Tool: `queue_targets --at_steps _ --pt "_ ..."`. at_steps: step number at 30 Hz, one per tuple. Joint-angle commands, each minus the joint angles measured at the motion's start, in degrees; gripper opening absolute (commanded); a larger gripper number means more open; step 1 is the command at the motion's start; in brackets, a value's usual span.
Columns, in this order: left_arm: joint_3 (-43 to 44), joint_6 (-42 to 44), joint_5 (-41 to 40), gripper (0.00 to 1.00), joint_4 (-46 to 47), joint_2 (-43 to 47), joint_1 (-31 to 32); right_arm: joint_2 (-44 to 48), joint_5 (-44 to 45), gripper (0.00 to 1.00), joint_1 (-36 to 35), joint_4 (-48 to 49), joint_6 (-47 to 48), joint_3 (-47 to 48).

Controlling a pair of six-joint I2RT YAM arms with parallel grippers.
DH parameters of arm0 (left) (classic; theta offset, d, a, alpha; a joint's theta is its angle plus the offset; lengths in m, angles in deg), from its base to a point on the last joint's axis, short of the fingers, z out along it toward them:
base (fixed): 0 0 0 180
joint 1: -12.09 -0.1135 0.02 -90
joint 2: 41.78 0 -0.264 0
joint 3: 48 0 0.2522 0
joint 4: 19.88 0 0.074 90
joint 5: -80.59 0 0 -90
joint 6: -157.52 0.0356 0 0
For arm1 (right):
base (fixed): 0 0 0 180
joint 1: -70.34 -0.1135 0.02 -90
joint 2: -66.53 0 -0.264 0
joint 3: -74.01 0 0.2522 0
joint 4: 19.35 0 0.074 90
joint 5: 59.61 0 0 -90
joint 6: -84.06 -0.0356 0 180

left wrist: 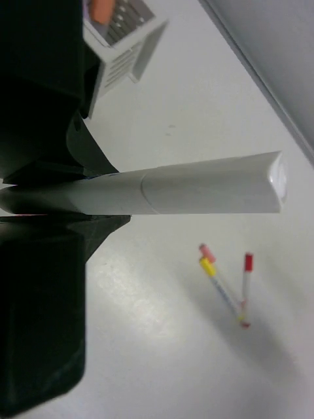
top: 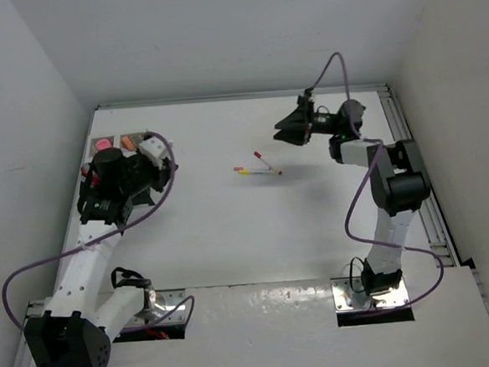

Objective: Sort the stationery into containers
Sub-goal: Place the pen in the storage box.

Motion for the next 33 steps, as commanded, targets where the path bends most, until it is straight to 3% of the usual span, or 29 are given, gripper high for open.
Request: queue_targets --at_steps 1,6,12,19,24,27,28,33 --pt "-3.0 -24.0 -0.4 0.00 18.9 1.2 -8.2 6.5 -2.9 0.44 5.7 16.3 -11.5 1.4" --pt "-4.6 -32.0 0.1 0.00 29.5 -2.2 -16.7 9.1 -6.0 0.44 10.8 16.3 -9.9 0.7" --pt "-5.9 -35.2 1.5 0.00 38.4 -6.7 -22.5 11.6 -9.8 0.45 13.6 21.0 -9.3 1.7" --pt "-8.5 -32.7 2.4 0.00 39.6 -7.9 -26.3 9.7 -15.4 0.55 16.5 23.8 -18.3 14.9" --pt "-8.9 -28.3 0.1 0.00 35.9 -7.5 -26.3 15.4 -13.3 0.59 17.1 14.7 -15.8 13.9" --pt "-8.8 -24.8 -2.0 0.00 33.5 -7.8 -26.5 19.3 -11.5 0.61 17.1 14.1 -15.1 15.8" --pt "-8.8 -24.1 -2.6 0.00 33.2 -7.9 -26.5 20.2 -11.1 0.67 17.3 13.8 -14.7 16.9" --pt "-10.9 -23.1 -3.6 0.00 35.8 -10.4 -26.9 22.2 -9.4 0.70 17.9 12.9 -11.8 18.8"
